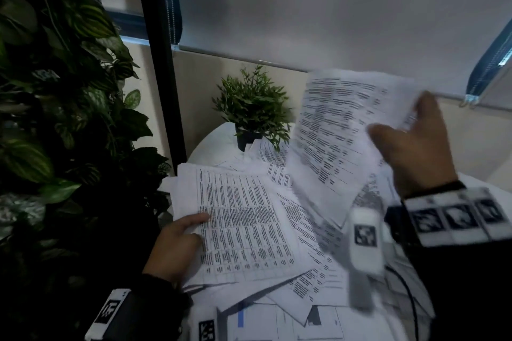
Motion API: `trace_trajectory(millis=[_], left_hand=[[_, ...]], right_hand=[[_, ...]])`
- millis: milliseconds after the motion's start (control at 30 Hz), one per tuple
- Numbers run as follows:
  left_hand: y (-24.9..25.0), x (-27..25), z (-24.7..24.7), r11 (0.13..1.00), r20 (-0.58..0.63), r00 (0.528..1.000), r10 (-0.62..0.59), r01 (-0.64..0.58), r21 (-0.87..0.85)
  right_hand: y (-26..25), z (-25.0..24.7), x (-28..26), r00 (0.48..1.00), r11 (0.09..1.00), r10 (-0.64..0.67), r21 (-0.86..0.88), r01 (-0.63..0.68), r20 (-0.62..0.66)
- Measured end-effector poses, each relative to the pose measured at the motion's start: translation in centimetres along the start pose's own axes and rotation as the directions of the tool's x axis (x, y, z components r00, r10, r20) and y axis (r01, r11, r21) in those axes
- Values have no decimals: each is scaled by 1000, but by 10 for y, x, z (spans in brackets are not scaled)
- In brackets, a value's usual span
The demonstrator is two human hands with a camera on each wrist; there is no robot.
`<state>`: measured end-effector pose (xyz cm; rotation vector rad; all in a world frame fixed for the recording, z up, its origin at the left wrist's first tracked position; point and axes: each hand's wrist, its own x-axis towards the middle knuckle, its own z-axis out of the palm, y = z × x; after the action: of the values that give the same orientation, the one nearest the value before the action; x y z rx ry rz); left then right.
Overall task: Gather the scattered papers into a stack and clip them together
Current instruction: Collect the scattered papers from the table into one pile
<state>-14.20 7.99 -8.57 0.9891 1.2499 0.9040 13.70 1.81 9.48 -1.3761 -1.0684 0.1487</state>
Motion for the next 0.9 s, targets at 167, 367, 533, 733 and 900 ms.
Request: trace_trajectory(millis=[167, 367, 533, 733, 900], left_hand=[[15, -26, 32, 951, 62, 996, -59, 75, -299], [3, -36, 42, 891, 270, 945, -185, 277, -359], [-6, -34, 45, 954, 83, 996, -10, 34, -298], [34, -47, 36, 876, 154, 863, 482, -471, -102], [60, -72, 50, 756, 246, 715, 654, -633, -170]], right_hand=[[57, -6, -77, 872, 830, 484, 354, -432, -73], [93, 6, -154, 600, 583, 777, 141, -800, 192], [86, -24, -153, 524, 587, 770, -81, -806, 364], [71, -43, -116, 773, 805, 567, 10, -594, 283], [57, -34, -103, 899, 902, 276, 232, -365, 339]])
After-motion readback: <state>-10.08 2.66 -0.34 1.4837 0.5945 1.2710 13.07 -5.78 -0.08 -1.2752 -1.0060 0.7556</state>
